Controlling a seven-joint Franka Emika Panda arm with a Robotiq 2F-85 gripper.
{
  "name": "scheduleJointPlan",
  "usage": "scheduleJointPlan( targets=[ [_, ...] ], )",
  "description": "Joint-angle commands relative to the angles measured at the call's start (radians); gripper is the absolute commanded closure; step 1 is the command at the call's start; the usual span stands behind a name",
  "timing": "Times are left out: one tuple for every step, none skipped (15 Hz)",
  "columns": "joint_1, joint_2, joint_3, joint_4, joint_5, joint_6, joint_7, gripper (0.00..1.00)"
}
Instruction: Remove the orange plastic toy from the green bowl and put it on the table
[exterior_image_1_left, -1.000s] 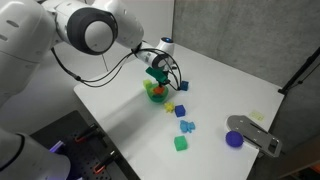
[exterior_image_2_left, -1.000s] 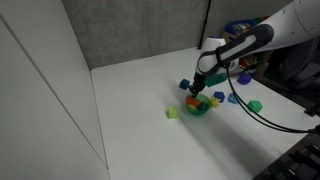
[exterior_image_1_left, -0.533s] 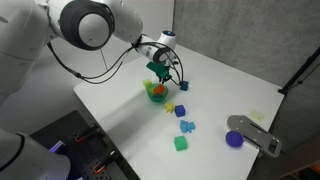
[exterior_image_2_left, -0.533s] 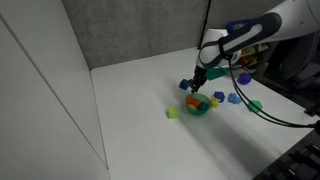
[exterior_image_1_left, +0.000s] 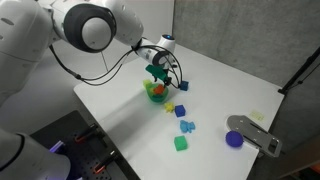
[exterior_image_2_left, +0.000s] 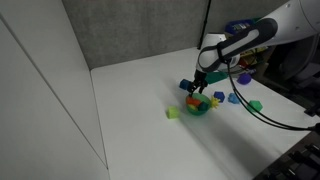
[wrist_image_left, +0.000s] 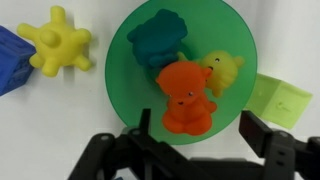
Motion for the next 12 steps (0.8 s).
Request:
scheduleJointPlan(
  targets=[
    [0.005, 0.047, -0.001, 0.048, -0.004, -0.023, 0.009, 0.00],
    [0.007, 0.055, -0.001, 0.050, -0.005, -0.022, 0.010, 0.00],
    [0.009, 0.063, -0.002, 0.052, -0.006, -0.022, 0.012, 0.00],
    [0.011, 0.070, -0.003, 0.055, -0.008, -0.021, 0.013, 0.00],
    [0.013, 0.077, -0.005, 0.058, -0.009, -0.020, 0.014, 0.00],
    [0.015, 0.084, -0.007, 0.061, -0.011, -0.018, 0.015, 0.00],
    [0.017, 0.090, -0.008, 0.062, -0.013, -0.018, 0.016, 0.00],
    [0.020, 0.095, -0.012, 0.063, -0.017, -0.014, 0.019, 0.00],
    [0.020, 0.099, -0.012, 0.066, -0.016, -0.015, 0.019, 0.00],
    [0.021, 0.104, -0.014, 0.068, -0.017, -0.016, 0.020, 0.00],
    [0.024, 0.109, -0.018, 0.071, -0.019, -0.017, 0.024, 0.25],
    [0.025, 0.113, -0.021, 0.074, -0.021, -0.019, 0.025, 0.27]
  ],
)
